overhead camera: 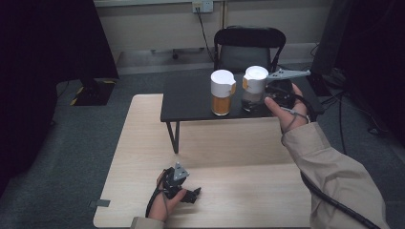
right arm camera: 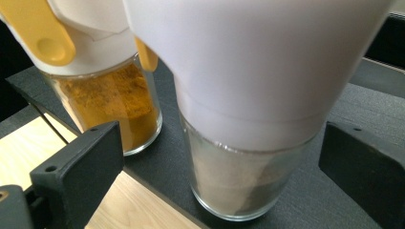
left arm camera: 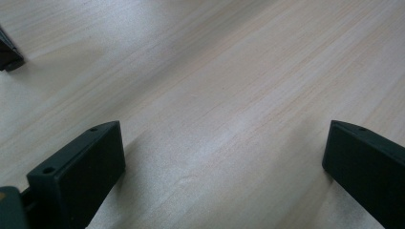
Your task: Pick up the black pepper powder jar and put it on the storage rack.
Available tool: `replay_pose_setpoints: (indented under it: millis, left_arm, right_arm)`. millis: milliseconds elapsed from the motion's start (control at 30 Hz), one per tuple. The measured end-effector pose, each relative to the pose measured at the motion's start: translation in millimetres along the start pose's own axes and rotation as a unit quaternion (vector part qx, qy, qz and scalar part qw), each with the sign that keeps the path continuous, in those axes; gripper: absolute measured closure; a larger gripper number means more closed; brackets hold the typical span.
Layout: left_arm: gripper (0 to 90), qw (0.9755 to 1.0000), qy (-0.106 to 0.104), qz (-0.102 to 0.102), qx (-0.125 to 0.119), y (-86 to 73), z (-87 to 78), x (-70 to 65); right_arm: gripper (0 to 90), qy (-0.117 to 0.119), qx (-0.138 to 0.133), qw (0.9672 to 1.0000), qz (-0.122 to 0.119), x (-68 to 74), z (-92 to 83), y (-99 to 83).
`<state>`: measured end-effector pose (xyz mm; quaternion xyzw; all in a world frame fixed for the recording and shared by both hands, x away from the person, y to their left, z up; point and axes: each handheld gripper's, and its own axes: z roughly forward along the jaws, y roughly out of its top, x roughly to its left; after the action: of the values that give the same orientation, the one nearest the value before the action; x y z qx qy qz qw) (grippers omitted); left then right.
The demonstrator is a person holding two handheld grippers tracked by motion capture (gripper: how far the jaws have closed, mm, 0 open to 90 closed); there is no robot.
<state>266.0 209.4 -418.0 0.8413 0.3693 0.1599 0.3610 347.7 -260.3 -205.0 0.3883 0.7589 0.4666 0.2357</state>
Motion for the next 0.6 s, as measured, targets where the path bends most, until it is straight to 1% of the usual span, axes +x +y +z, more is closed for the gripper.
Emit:
replay_pose_setpoints:
  millis: [167,533,600]
  left_arm:
    - [0.0,1.0000,0.000,0.000,0.000,0.0,0.0,0.0]
    - [0.0,1.0000,0.000,0.000,0.000,0.0,0.0,0.0]
    - [0.0,1.0000,0.000,0.000,0.000,0.0,0.0,0.0]
  right_arm:
    - [0.5,0.001,0.002,1.0000,-0.001,1.7,-2.4,-3.9]
    - [0.5,0.004,-0.001,1.0000,0.002,0.8,-6.8,-14.4]
    - [0.4,0.000,0.001,1.0000,-0.004,2.0,-7.1,-17.0]
